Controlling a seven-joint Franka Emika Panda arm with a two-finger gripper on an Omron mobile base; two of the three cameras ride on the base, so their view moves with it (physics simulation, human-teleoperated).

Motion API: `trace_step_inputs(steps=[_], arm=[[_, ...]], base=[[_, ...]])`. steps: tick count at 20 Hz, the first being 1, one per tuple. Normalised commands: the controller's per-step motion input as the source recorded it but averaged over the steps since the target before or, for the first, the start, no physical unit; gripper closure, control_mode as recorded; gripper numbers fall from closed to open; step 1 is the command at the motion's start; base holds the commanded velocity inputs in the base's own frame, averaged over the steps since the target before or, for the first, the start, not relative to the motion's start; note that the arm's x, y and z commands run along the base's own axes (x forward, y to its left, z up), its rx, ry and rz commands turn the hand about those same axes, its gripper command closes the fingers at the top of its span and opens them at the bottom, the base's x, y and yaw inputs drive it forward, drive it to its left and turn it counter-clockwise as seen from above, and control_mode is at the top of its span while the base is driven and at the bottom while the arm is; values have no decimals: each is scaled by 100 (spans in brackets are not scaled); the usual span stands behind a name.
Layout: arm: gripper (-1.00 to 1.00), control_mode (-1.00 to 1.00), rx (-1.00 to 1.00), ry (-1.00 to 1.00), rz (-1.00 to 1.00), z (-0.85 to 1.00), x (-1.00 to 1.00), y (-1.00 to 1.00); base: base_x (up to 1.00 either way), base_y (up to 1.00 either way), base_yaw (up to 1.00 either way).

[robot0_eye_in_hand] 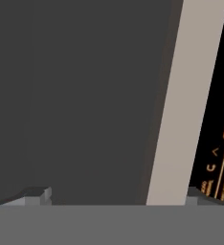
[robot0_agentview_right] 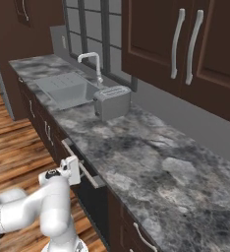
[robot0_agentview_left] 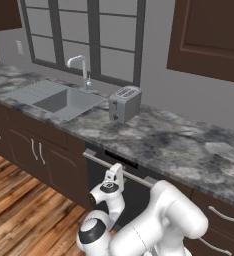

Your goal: Open the dishwasher door and pull out the top rack.

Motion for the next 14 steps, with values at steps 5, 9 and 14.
trace_step_inputs(steps=[5, 9, 14], arm=[[100, -100, -4, -1, -3, -24, 34, 0], [100, -100, -3, 0, -3, -25, 19, 2], [100, -100, 0, 0, -3, -35, -5, 35]], base=[[0, 0, 0], [0, 0, 0], [0, 0, 0]])
